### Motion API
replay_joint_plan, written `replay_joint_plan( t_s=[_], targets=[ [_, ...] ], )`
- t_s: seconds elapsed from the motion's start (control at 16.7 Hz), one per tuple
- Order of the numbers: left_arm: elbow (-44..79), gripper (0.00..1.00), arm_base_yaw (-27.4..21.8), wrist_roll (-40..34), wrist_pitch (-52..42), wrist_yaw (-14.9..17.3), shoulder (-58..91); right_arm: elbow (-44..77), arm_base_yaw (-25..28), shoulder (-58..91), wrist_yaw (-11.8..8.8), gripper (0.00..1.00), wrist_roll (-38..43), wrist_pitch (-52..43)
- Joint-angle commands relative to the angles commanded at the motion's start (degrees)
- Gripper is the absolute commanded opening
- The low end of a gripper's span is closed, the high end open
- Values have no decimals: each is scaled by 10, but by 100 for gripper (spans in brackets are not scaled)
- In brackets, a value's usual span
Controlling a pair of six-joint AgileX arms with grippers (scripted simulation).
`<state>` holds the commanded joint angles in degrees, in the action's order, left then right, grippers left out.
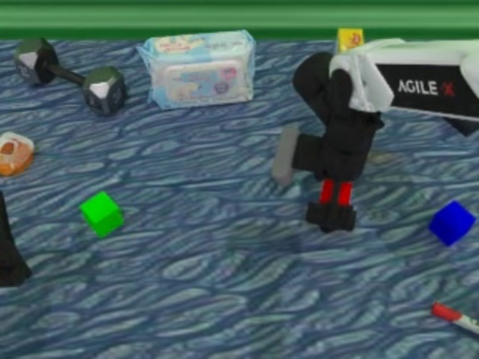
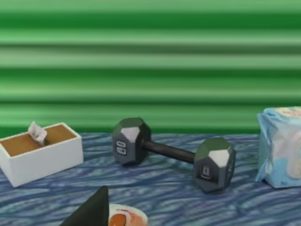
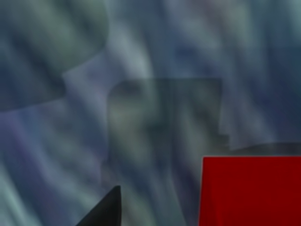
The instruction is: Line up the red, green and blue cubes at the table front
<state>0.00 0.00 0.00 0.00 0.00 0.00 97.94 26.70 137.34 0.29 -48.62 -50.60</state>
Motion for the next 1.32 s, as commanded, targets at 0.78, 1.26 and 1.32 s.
replay_joint_plan(
  t_s=[0.78,1.26,1.32],
  targets=[
    [0,100,0,0,0,0,0,0,0,0,0,0,0,0],
    [0,100,0,0,0,0,0,42,3,-45,-8,0,8,-83],
    [0,100,0,0,0,0,0,54,3,-52,-8,0,8,-106]
  ],
)
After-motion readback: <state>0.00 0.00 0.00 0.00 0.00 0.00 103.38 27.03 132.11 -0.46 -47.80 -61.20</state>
